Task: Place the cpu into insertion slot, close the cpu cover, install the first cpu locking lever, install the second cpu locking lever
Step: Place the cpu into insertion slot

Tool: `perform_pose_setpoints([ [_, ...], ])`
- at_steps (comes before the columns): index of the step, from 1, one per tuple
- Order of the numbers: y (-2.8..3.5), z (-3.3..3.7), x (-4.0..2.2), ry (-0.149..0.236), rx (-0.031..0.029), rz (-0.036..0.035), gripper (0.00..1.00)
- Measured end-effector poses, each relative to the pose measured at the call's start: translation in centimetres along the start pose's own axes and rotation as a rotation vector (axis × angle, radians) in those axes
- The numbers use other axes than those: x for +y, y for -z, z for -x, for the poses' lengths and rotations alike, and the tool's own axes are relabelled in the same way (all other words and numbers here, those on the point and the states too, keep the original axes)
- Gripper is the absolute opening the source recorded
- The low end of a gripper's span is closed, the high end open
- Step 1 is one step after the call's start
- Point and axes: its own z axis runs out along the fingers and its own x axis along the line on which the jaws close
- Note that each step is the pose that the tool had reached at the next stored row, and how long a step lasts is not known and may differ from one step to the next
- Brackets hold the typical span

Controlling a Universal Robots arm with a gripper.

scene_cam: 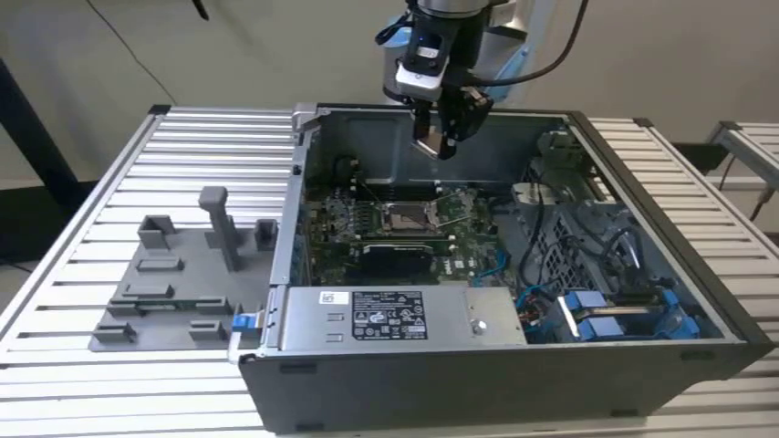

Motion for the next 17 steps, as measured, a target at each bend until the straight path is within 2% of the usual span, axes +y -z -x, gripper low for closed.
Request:
perform_pose_setpoints([
  [5, -0.06, -0.01, 0.00, -0.049, -0.0030, -0.0011, 0.54],
  [17, -0.20, 0.00, -0.01, -0.180, -0.0075, -0.0100, 0.54],
])
